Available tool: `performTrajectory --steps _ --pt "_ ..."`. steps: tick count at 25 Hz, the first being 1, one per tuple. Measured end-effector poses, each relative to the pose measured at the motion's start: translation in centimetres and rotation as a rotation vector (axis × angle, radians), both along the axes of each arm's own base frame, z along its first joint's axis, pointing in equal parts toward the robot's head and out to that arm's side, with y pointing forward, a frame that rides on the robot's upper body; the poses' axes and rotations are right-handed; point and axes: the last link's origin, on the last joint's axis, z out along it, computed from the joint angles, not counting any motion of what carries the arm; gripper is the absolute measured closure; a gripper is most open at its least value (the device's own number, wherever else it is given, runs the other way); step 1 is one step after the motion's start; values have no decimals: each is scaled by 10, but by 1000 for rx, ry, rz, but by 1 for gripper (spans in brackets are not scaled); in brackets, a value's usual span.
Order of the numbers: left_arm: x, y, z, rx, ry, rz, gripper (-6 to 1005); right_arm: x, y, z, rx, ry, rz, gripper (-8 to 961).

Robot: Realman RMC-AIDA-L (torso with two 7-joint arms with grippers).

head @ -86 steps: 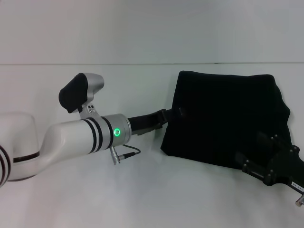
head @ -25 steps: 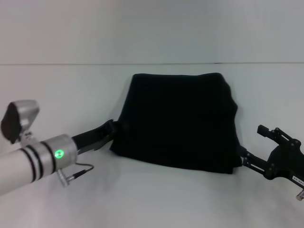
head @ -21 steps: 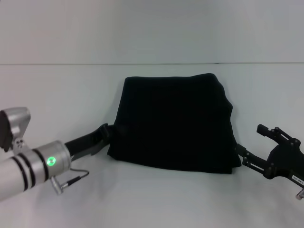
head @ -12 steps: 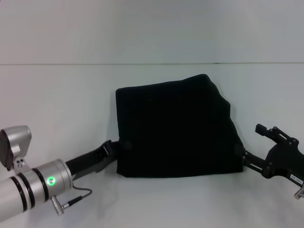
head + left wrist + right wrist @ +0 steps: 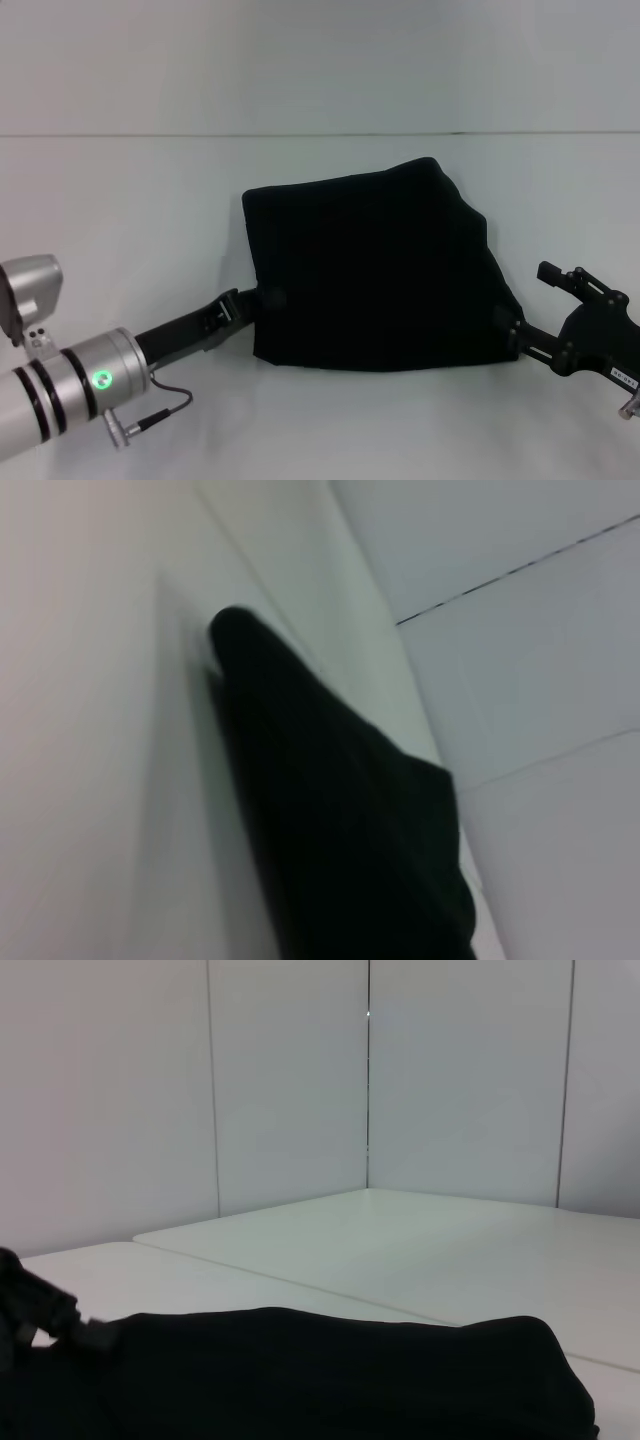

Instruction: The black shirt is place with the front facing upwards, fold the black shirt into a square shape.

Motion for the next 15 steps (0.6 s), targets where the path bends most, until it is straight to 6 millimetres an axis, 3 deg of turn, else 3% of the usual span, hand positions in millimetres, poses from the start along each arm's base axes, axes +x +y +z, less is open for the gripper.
performTrajectory --steps 7,11,15 --pt "-11 3 18 47 57 -37 711 -1 0 0 0 3 3 85" --pt "-24 5 38 104 112 -47 547 -1 0 0 0 5 6 85" --pt "-18 0 59 207 225 -284 434 -3 1 -1 -1 0 18 85"
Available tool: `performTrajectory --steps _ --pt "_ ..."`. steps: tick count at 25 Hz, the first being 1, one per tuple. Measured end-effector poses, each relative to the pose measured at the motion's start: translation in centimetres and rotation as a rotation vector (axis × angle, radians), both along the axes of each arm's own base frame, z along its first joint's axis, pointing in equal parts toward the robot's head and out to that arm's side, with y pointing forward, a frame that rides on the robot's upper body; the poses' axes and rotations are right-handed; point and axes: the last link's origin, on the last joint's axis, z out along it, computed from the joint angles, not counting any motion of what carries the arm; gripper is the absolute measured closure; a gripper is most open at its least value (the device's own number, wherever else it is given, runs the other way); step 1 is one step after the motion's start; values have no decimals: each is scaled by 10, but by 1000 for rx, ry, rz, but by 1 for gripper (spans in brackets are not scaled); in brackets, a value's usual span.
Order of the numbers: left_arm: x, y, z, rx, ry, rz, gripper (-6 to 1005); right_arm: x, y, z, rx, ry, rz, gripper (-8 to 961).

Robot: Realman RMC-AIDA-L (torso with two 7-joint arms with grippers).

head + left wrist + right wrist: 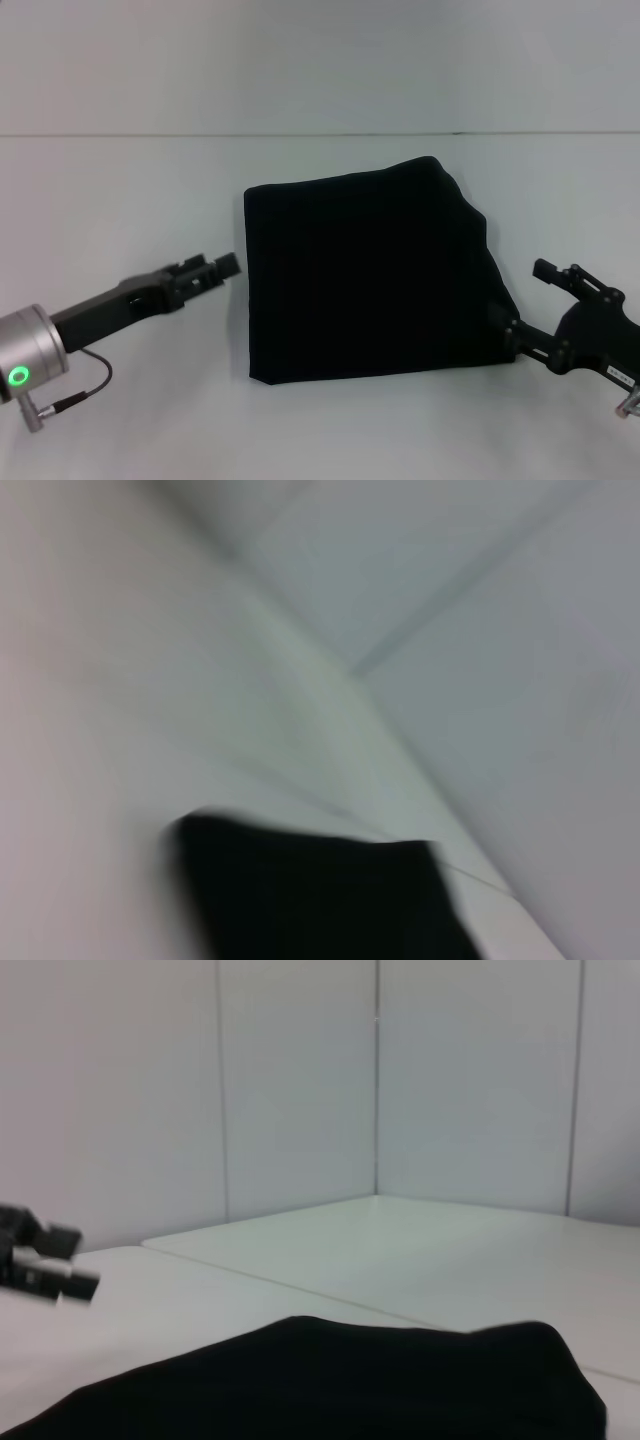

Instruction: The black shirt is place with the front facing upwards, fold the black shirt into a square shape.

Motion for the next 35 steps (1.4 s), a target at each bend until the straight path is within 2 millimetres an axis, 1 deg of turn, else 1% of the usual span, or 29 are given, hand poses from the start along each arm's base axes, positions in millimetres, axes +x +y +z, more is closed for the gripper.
performTrajectory --steps 2,4,7,9,13,18,23,35 --pt "11 -10 4 47 69 -208 386 -3 2 -1 0 -10 21 85" --pt "20 -22 4 94 136 -412 337 -6 3 -2 1 -17 43 85" --pt "22 -37 -1 127 222 -592 265 -9 2 -2 1 -11 62 85" --pt "15 -47 -5 123 287 -651 206 -8 -2 -2 0 -7 65 85" --pt "4 -60 -9 111 331 -653 65 -1 -18 -5 -10 16 41 85" --pt "-10 -62 -8 131 363 -572 63 6 -31 -12 -23 8 18 85" --pt "-14 -62 -9 115 382 -556 63 5 -30 -14 -31 8 13 85" --pt "-13 -63 -9 122 372 -556 63 4 -28 -15 -27 16 11 85"
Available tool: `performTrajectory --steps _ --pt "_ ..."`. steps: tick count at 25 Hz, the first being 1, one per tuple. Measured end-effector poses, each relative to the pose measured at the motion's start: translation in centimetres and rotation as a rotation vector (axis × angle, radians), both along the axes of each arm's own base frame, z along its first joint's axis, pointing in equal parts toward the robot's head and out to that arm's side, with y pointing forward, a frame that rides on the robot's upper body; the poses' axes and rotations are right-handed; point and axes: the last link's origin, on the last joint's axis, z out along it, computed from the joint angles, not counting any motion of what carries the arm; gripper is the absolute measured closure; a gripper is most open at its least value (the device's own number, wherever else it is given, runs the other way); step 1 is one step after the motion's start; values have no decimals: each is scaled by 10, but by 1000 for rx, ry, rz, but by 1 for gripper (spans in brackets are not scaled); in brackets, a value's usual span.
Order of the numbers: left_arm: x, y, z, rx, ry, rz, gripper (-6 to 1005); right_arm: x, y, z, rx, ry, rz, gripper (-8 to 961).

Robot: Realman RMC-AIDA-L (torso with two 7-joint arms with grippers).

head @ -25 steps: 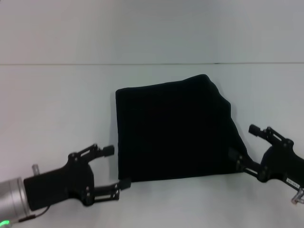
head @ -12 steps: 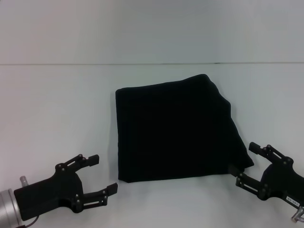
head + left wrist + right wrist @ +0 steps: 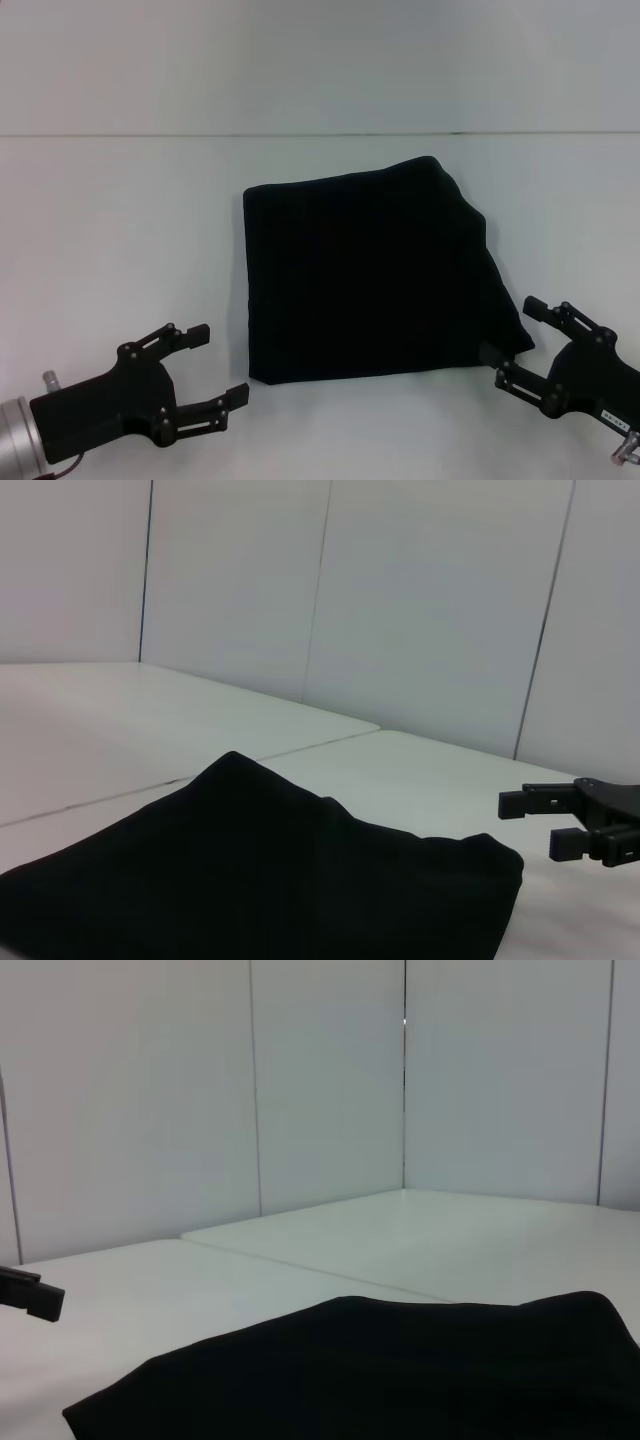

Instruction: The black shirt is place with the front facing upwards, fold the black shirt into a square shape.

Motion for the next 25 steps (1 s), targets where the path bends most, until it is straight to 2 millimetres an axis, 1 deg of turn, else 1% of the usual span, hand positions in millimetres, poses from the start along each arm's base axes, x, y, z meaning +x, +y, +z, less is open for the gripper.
performTrajectory --steps 25 --pt "1 2 1 3 -3 -8 63 -2 1 1 3 11 5 85"
